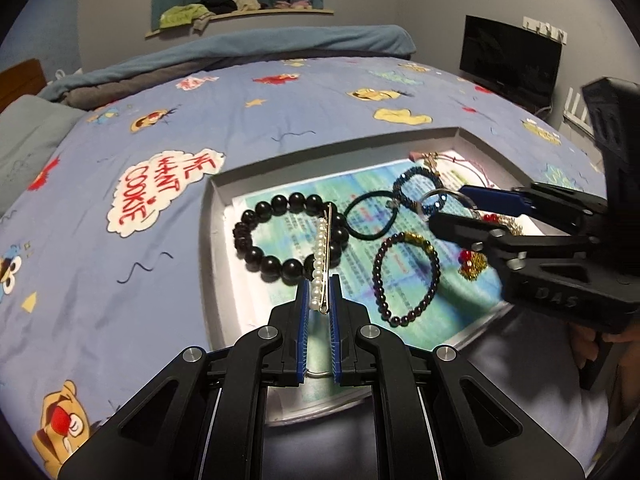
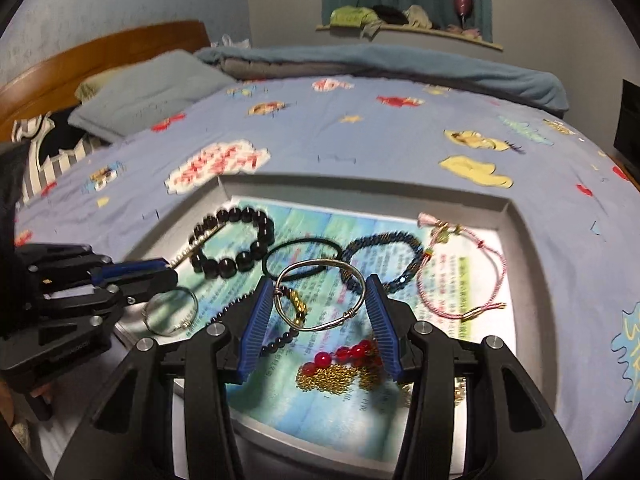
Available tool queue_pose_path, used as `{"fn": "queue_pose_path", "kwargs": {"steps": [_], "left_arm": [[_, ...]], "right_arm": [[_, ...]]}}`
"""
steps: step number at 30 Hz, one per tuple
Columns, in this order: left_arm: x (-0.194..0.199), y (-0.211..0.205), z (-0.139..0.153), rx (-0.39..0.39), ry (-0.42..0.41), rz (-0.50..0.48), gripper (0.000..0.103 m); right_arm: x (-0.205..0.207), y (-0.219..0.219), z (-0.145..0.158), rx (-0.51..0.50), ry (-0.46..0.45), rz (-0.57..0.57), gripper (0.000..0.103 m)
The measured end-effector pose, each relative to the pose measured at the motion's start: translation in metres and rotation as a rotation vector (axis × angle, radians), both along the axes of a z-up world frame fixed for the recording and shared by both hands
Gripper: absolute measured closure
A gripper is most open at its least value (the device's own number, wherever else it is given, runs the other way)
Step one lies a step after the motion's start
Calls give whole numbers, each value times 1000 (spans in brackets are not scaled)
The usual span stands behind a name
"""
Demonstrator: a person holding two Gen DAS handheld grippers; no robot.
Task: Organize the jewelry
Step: 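Carry pearl hair clip and silver hoop into the tray and open both tools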
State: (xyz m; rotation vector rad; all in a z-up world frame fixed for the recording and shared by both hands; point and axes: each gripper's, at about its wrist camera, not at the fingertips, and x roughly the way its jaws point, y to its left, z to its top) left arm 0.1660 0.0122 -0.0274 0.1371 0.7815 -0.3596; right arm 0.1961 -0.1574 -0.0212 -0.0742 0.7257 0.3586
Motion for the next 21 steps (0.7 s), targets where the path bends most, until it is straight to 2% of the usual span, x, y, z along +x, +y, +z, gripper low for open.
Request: {"fn": "queue_pose_path", "kwargs": {"steps": [6,21], "left_arm": [[2,-5,-8,16,26,-20,93],[4,-7,-12,30,49,6,92]], "right_arm": [[10,0,-15,-22,67,-22,55],[13,0,-16,17,87,18,54]]}}
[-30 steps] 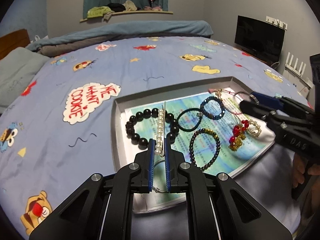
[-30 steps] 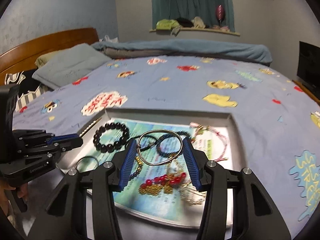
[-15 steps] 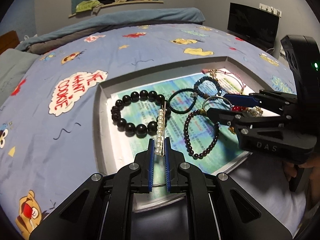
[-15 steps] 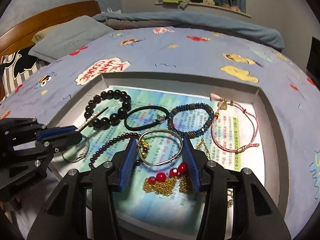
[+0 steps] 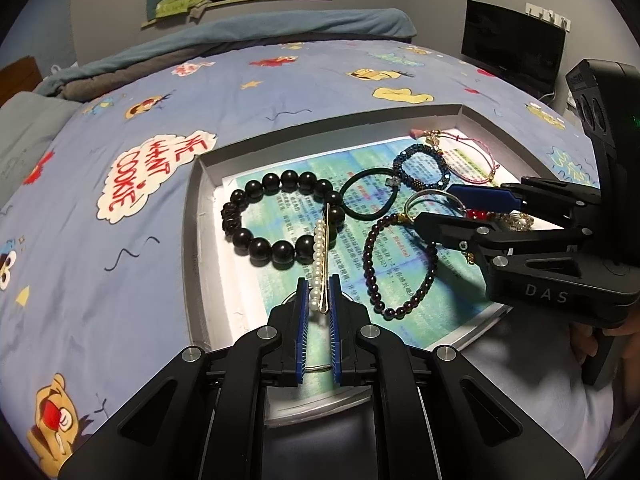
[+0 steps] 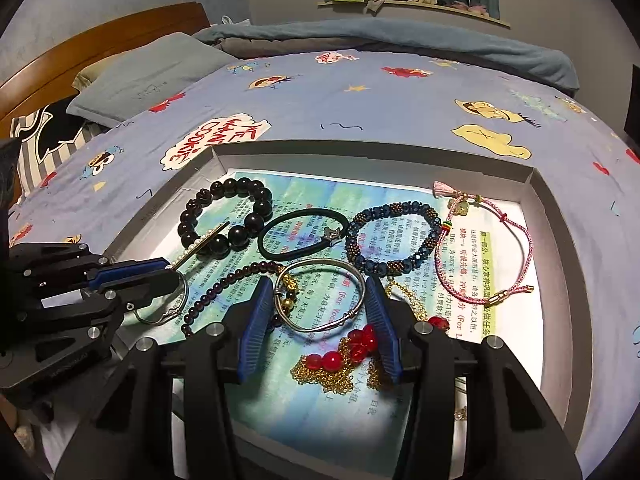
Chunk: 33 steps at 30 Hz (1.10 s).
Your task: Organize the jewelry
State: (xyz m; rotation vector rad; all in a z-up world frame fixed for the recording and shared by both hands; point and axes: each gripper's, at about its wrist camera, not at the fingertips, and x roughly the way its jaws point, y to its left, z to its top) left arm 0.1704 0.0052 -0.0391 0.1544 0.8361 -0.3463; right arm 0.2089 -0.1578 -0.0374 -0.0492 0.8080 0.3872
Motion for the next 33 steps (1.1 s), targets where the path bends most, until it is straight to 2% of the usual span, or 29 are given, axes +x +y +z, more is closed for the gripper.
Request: {"fn": "queue_pose_path", "kwargs": {"steps": [3,8,11,12,16,20,22,23,24,27,28,30,33], "left_arm": [[-2,2,2,8,-5,9,86],[-8,4,7,29,-10,14,85],[-12,7,10,30,-9,22,80],[-14,8,11,26,-8,28,76],[-25,12,23,5,-20,46,76],[-43,12,45,-20,-62,54,76],[-54,12,56,-35,-73,59,66],[-58,12,58,-38,-76,61,56],[-66,12,63,-41,-79,56,50],[-82,9,70,-20,-76,41,45],[-85,9,72,-19,-77,40,43],[-98,10,78,-23,-81,41,31],[-113,11,84,-42,-85,51,24]], "right_arm": [[-1,-2,2,7,-7,-4,48],[-9,-4,11,-3,-32,-10,43],[-22,-7,23,-28,-74,-17,37],[-26,-9,27,-35,-83,-21,37],[-42,-16,39,-35,-86,-37,37],[-65,-26,61,10,-97,-50,37],[-76,-34,72,26,-95,-57,36],[-81,-36,77,28,-95,-61,35],[-87,-40,81,28,-97,-69,34],[-104,-50,91,30,-84,-82,31],[-109,-53,93,31,-75,-79,27],[-119,-56,96,26,-78,-77,23],[-134,-59,101,32,-93,-77,15]]}}
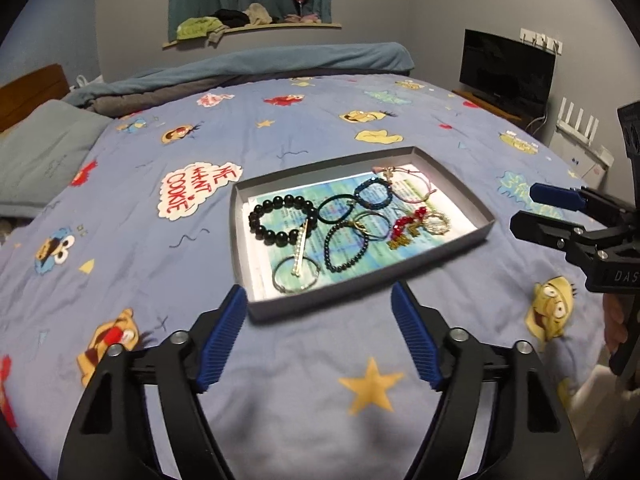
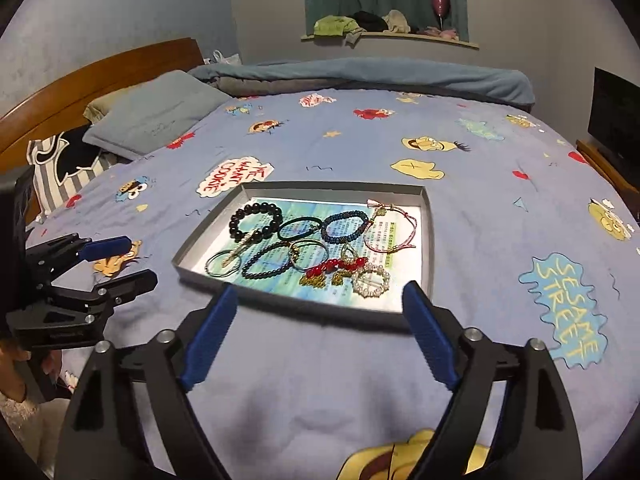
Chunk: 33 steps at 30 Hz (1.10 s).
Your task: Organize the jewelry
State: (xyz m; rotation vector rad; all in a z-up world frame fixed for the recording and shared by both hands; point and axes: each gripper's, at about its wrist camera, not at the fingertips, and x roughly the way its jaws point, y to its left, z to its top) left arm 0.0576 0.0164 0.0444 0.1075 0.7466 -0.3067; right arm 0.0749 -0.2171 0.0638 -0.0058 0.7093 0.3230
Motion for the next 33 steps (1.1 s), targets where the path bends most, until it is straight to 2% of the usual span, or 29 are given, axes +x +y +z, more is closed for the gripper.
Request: {"fn": "queue_pose_path", "kwargs": {"steps": [4,8,11,15,20,25,33], "left_arm": [[-17,1,4,-27,-13,33,14],[-33,0,10,-55,-49,74,8],[-42,-5,11,-37,-75,79,7],[-50,-10,7,18,-108,115,5],[-49,-7,-2,-2,-99,130,5],[-49,-7,-6,41,-149,166,5],[-49,-6,-6,24,-150,164,5]], "right_arm": [[-17,-4,4,22,-17,-28,6],[-30,-11,8,61,-46,-75,6],[-42,-16,9,81,-77,-104,6],[-52,-15,4,19,-114,-152,6],[-57,-17,-9,-11,-123,-175,6],[-57,-17,-18,-39,-130,-171,6],[-60,-13,-21,-28,-126,-149,6]]}}
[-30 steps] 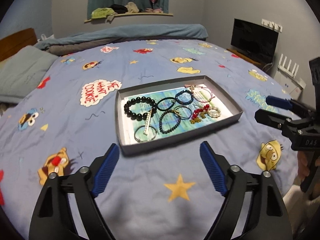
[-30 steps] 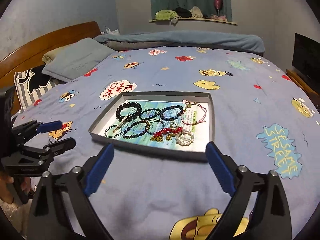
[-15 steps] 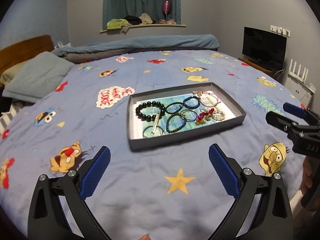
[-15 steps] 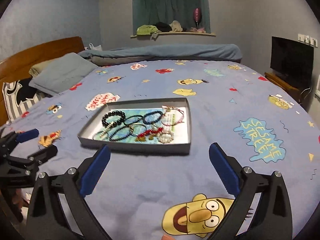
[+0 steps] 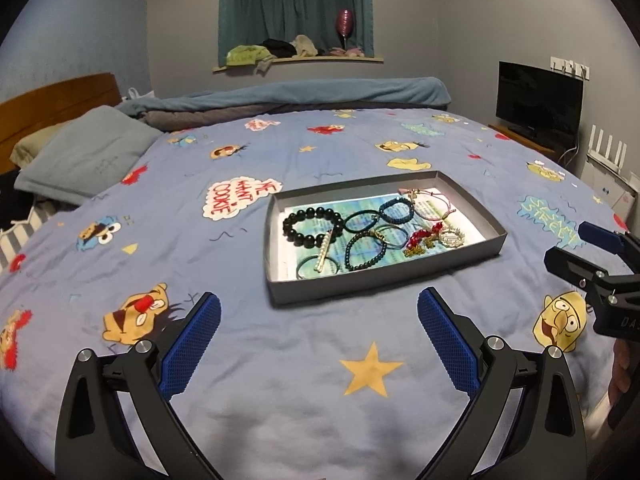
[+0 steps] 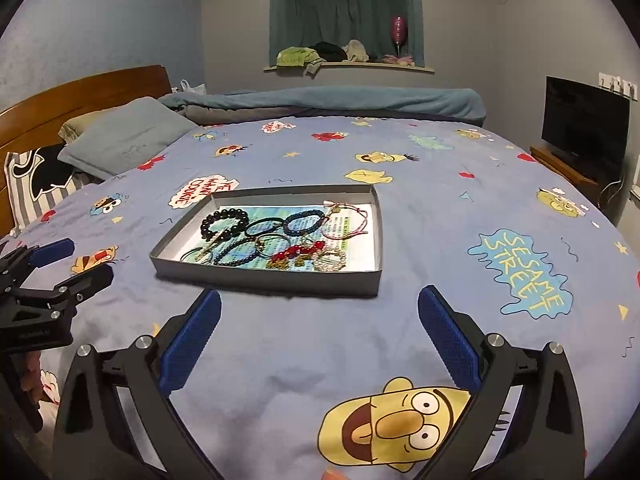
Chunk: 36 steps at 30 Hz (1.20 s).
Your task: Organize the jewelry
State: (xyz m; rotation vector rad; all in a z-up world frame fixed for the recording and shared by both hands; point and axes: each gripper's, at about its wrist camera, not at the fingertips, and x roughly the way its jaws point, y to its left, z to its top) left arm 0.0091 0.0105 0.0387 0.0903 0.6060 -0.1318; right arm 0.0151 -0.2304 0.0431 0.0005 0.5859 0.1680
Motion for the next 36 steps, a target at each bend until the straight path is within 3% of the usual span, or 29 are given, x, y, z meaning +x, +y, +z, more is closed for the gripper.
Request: {"fn": "queue_pose_path", "kwargs": {"steps": [36], "left_arm": [[-2,-7,-3,6,2,-22,5]], "right_arm": [[-2,5,1,-13,4,7,6]]}}
